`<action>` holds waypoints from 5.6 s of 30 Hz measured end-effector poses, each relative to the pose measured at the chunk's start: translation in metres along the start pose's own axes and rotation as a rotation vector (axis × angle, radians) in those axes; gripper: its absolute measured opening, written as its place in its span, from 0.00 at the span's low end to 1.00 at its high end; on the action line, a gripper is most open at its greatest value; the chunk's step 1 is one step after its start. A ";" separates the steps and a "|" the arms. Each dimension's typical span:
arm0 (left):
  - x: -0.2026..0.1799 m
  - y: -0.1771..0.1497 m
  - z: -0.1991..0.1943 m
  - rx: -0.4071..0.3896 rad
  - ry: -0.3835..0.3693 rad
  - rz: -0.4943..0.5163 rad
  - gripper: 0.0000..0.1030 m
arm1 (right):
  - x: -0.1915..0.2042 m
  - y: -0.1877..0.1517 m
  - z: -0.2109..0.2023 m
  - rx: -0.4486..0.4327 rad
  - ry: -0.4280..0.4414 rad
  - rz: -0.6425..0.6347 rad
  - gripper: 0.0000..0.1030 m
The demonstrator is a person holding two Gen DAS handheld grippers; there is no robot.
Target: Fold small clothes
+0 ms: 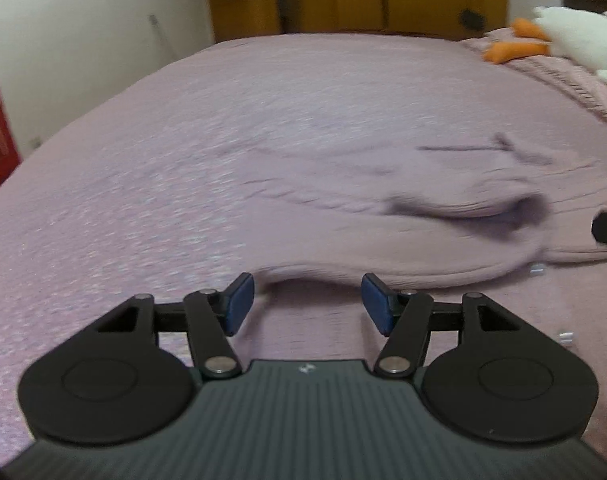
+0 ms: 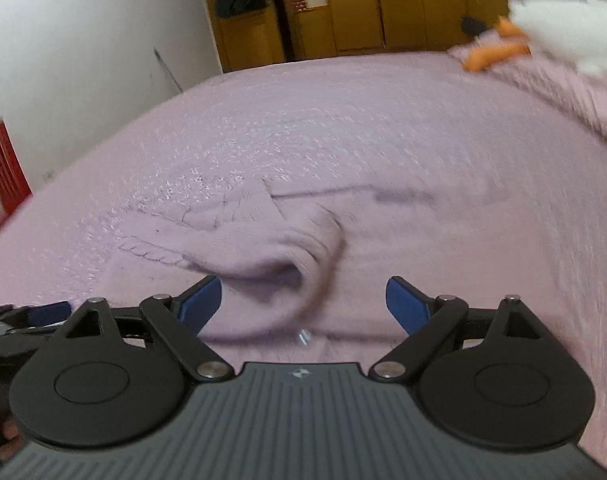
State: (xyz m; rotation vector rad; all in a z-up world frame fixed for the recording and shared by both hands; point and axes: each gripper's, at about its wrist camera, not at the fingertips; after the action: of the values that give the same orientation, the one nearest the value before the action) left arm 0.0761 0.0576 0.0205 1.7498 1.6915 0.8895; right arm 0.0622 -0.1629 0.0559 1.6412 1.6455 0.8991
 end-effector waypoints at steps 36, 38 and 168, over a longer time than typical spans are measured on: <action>0.029 -0.008 0.034 0.041 0.085 -0.079 0.61 | -0.142 -0.036 0.015 0.010 -0.159 0.264 0.45; 0.029 -0.008 0.033 0.045 0.084 -0.076 0.62 | -0.146 -0.037 0.002 -0.007 -0.142 0.288 0.61; -0.066 0.077 0.063 -0.041 -0.087 0.172 0.26 | -0.068 0.035 0.086 0.034 -0.241 -0.278 0.53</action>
State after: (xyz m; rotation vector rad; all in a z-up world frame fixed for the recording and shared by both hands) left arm 0.1747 -0.0095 0.0340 1.9000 1.4746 0.9018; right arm 0.1536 -0.2287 0.0347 1.4336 1.6730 0.5162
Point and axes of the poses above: each gripper's, at about its wrist camera, not at the fingertips, and z roughly the way its jaws point, x to its left, y to its top, and after that the axes turned 1 degree about -x, right-handed
